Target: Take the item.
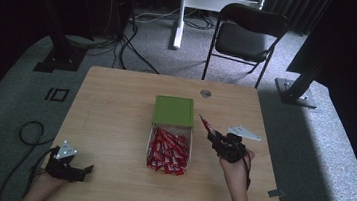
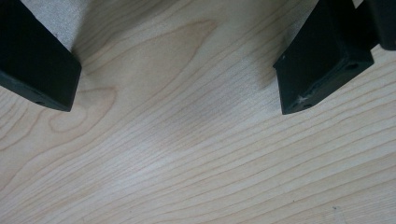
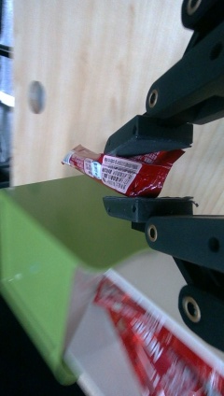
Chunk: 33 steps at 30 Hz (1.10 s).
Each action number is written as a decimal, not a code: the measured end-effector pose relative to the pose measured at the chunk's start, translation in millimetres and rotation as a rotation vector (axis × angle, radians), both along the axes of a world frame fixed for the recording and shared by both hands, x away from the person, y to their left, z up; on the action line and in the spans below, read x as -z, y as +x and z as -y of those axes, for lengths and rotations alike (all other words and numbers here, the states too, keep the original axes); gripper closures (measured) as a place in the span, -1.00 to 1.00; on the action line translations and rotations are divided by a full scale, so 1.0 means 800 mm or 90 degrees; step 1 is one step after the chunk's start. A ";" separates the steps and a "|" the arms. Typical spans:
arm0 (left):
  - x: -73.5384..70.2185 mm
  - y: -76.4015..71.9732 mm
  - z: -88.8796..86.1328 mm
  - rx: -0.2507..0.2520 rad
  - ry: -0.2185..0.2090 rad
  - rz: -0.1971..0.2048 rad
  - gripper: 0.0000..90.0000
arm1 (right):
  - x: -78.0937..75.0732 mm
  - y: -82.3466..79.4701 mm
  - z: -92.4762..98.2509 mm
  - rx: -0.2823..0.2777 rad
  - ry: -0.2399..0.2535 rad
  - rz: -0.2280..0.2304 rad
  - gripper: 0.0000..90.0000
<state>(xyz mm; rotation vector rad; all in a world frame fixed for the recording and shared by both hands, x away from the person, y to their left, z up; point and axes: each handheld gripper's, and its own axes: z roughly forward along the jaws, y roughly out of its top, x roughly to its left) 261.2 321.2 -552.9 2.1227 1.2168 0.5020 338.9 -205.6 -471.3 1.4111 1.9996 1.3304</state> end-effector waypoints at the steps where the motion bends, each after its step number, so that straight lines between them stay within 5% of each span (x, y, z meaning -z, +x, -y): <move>1: 0.000 0.000 0.000 0.000 0.000 0.000 -0.98 | 0.007 0.002 -0.003 -0.002 -0.011 -0.006 0.57; 4: 0.000 0.000 0.000 0.000 0.000 0.000 -0.98 | 0.032 0.007 -0.011 -0.010 -0.022 -0.036 0.56; 13: 0.000 0.000 0.000 0.000 0.000 0.000 -0.98 | 0.059 0.009 -0.016 -0.019 -0.045 -0.070 0.47; 18: 0.000 0.000 0.000 0.000 0.000 0.000 -0.98 | 0.068 0.005 -0.012 -0.031 -0.050 -0.064 0.13; 25: 0.000 0.000 0.000 0.000 0.001 0.000 -0.98 | 0.069 -0.004 0.005 -0.021 -0.052 -0.068 -0.08; 27: 0.000 0.000 0.000 -0.001 -0.001 0.000 -0.98 | 0.072 -0.005 0.022 -0.009 -0.022 -0.141 -0.42; 29: 0.000 0.000 0.000 -0.001 -0.001 0.000 -0.98 | 0.074 -0.005 0.028 -0.022 -0.019 -0.150 -0.49; 31: 0.000 0.000 0.000 -0.001 -0.001 0.000 -0.98 | 0.079 -0.007 0.039 -0.019 -0.001 -0.132 -0.59; 33: 0.000 0.000 0.000 -0.001 -0.001 0.000 -0.98 | 0.083 -0.010 0.049 0.005 -0.018 -0.116 -0.65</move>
